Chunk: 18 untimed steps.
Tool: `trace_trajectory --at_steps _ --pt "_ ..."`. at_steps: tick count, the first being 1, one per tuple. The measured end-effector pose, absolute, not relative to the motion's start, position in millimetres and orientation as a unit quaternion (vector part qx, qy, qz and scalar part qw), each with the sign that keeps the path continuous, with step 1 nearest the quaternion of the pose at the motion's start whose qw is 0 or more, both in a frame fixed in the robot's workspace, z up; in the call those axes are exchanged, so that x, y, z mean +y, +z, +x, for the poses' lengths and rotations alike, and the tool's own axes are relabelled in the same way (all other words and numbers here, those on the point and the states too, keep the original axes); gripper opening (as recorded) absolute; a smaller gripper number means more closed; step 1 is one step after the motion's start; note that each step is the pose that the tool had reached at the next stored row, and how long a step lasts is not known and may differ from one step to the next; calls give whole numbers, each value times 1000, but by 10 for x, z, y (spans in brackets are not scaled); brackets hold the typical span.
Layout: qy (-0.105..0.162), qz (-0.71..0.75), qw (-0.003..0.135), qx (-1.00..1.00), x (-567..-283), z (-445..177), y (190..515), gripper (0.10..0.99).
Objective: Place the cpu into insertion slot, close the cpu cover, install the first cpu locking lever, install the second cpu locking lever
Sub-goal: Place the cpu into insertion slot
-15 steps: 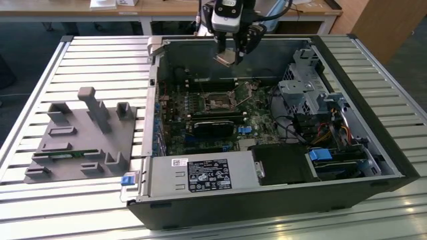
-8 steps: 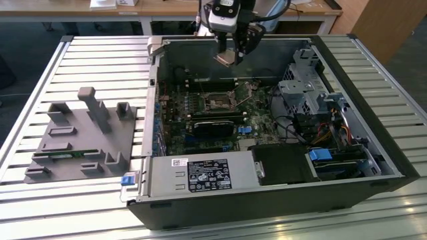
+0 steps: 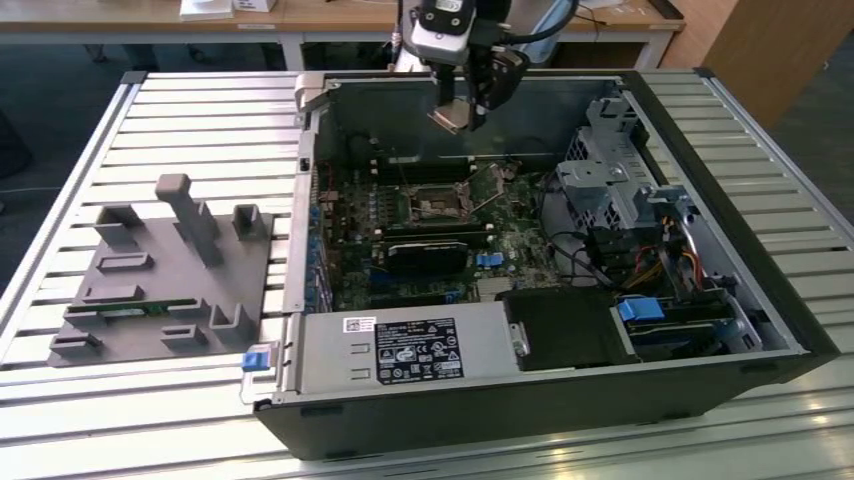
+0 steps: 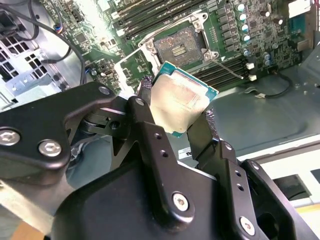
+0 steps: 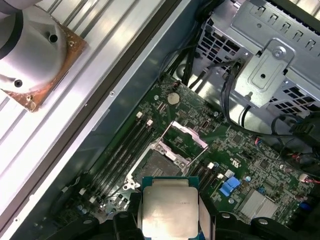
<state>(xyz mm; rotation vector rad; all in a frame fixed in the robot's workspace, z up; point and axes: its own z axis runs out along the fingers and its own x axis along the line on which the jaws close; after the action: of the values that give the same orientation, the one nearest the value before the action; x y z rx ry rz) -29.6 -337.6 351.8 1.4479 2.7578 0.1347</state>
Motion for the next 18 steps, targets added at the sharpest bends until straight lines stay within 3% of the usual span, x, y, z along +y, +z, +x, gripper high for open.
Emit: trace_trajectory --at_steps 18 --pt "42 528 15 848 -3365 -296 3504 537"
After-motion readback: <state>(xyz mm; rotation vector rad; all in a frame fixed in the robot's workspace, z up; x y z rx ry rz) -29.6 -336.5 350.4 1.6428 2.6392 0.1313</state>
